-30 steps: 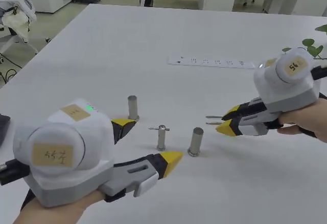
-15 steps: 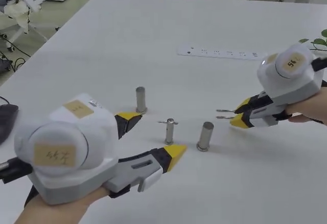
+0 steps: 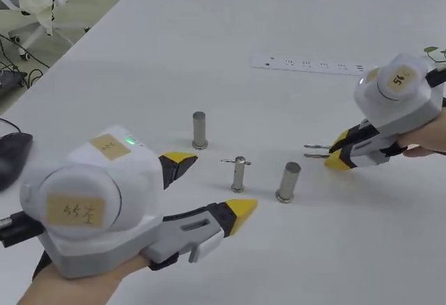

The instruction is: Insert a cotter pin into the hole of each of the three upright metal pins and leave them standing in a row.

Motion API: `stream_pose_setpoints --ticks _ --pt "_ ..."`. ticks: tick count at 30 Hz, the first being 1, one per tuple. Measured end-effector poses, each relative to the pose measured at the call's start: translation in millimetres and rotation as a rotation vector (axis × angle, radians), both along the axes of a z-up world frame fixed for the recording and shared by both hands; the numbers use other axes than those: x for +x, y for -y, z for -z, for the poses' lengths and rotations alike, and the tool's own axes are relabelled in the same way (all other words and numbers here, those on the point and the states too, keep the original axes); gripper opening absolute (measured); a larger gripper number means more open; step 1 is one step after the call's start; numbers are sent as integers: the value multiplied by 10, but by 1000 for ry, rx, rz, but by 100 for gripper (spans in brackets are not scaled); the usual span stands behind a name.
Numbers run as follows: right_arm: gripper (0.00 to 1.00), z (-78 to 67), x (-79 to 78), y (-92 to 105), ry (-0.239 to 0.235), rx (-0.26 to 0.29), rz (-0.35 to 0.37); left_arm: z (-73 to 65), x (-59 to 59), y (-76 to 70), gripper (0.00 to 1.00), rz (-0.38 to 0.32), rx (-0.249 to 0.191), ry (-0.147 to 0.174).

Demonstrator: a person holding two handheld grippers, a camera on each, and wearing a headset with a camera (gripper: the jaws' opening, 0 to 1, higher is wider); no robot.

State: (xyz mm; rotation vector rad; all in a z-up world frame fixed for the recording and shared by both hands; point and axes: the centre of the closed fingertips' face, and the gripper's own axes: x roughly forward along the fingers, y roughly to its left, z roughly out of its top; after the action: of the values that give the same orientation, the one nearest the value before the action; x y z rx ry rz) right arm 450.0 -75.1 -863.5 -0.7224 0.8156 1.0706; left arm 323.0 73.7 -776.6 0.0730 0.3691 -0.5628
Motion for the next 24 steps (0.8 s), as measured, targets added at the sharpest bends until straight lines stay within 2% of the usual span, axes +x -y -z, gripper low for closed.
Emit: stream_pose_setpoints --ticks 5,8,14,18,24 --pt "14 5 -3 -15 -19 -16 -32 12 -12 7 55 9 9 -4" --pt "11 17 -25 -27 -51 -28 -55 14 -14 9 55 11 7 -7" --pt "6 32 -46 -54 -82 -58 -88 7 -14 8 55 14 11 -9" --pt "6 38 -44 -61 -77 -107 -102 14 -19 3 55 14 10 -16" --pt "4 37 -45 -54 -60 -133 -112 5 -37 -5 55 18 17 -18"
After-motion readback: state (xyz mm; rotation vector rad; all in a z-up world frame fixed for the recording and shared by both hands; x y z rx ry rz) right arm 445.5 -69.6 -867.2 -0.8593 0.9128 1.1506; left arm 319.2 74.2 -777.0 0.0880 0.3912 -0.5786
